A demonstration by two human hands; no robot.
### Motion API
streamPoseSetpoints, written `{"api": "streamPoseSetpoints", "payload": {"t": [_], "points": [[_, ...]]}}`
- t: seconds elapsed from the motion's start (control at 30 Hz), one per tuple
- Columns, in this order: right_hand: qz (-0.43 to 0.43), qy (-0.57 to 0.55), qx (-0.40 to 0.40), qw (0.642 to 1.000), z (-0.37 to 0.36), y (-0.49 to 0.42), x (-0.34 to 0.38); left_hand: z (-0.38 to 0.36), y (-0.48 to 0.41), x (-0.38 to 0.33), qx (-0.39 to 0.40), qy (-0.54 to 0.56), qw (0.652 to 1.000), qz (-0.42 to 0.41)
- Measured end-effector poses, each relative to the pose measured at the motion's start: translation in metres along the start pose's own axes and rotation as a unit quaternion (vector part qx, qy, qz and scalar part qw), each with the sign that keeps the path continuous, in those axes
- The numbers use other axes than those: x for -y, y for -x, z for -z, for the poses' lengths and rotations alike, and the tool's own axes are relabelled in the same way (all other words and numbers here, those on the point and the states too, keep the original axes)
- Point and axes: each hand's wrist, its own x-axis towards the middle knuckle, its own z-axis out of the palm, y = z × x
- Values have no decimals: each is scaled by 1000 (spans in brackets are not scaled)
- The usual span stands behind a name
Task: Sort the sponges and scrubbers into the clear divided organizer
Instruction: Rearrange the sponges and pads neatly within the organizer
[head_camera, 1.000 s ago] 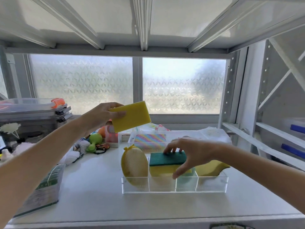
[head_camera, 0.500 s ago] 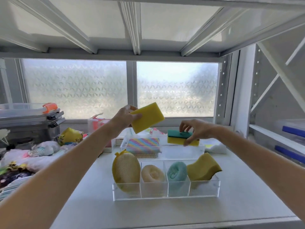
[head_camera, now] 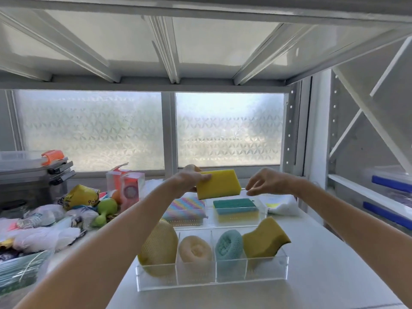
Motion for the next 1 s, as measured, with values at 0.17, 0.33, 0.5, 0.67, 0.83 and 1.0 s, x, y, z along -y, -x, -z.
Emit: {"api": "streamPoseSetpoints", "payload": {"t": [0.17, 0.33, 0.5, 0.67, 0.83, 1.0], "points": [[-7, -25, 1, 1000, 6, 6, -2, -51, -13, 8, -5, -53, 998, 25], [7, 9, 13, 1000, -13, 2, -7, -64, -15, 15, -79, -235, 968, -45], [20, 16, -23, 999, -21, 1, -8, -49, -6, 18, -95, -275, 953, -85], [18, -12, -36, 999, -14, 5, -5, -31, 8, 18, 45, -195, 977, -70], [6, -17, -25, 1000, -14, 12, -8, -34, 9, 20, 60, -236, 967, -72], [5, -27, -59, 998, -16, 18, -8, -32, 9, 19, 92, -215, 971, -57]]}}
